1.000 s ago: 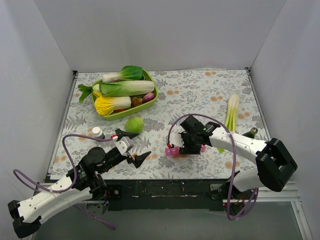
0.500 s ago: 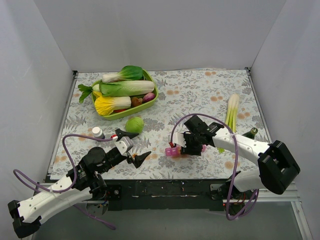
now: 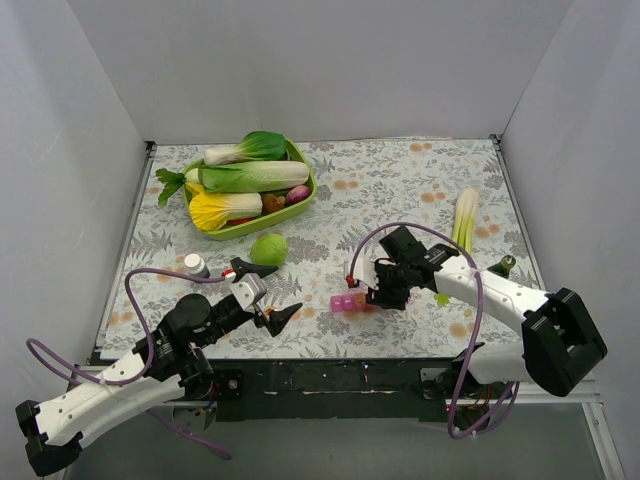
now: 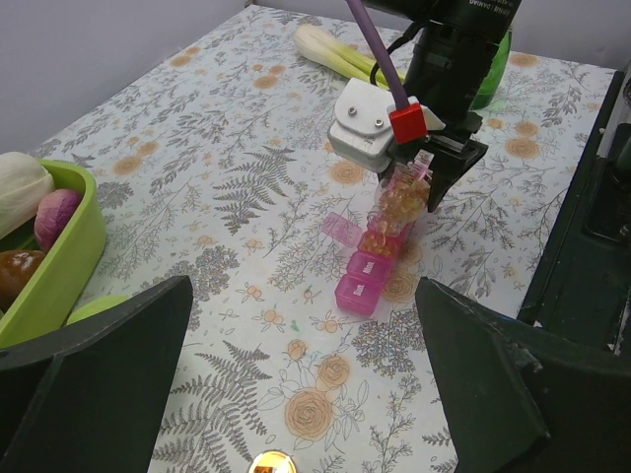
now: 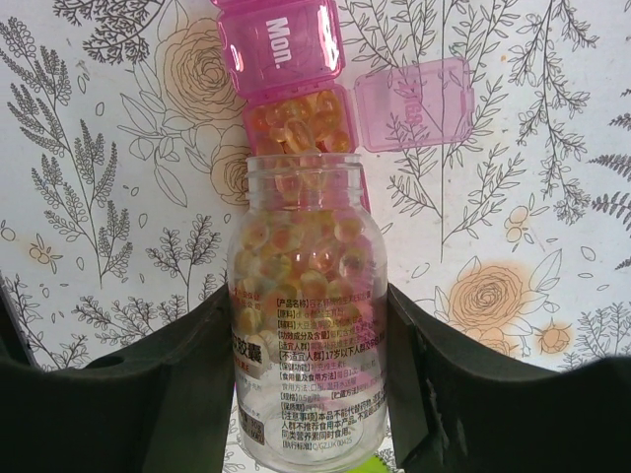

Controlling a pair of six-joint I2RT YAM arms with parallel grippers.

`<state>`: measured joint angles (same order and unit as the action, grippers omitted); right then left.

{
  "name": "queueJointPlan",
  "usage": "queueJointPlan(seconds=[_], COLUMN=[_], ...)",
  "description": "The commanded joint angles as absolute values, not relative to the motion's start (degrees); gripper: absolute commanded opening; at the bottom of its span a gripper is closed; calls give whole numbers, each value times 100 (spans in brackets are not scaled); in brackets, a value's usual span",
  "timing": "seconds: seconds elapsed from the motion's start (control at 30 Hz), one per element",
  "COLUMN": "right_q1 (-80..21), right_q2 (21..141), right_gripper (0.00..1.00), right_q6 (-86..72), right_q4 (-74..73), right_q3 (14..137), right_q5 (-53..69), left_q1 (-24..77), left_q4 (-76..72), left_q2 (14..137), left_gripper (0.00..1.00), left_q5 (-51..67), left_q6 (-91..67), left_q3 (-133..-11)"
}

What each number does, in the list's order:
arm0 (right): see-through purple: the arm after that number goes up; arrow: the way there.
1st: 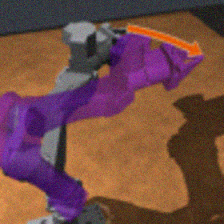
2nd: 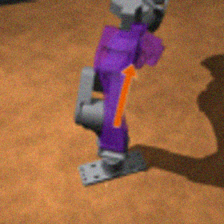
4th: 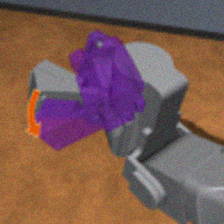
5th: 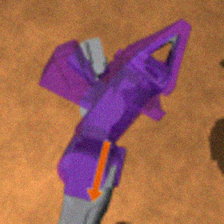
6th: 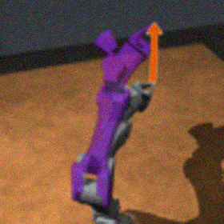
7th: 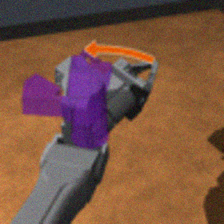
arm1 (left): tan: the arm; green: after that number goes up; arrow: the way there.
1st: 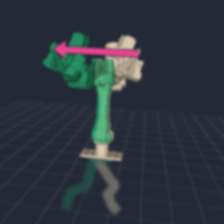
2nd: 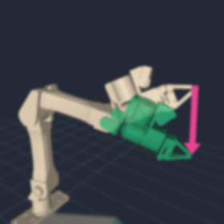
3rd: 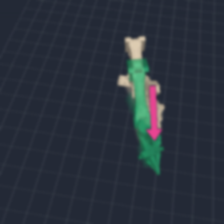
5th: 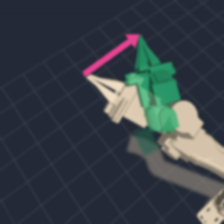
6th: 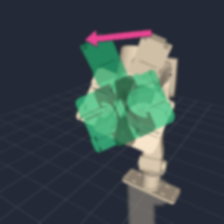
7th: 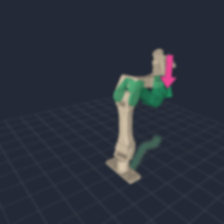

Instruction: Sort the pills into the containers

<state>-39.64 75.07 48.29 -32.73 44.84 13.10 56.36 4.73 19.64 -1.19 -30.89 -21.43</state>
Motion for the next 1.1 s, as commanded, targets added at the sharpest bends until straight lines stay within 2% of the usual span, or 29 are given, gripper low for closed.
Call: queueJointPlan(seconds=[0.0, 0.73, 1.07], right_q1=[-3806, -2874, -2277], right_q2=[7269, 6461, 5915], right_gripper=[1, 1, 1], right_q6=[4772, 4834, 4641], right_q4=[-3155, -2628, -1926], right_q3=[4351, 3841, 3718], right_q5=[1661, 3348, 5305], left_q1=[5616, 5616, 5616], left_q4=[466, 369, 167], left_q2=[1951, 1942, 2109], left_gripper=[98, 98, 98], left_q5=[-88, -88, -18], left_q6=[-3076, -3190, -3682], left_q3=[-2188, -2153, -2188])
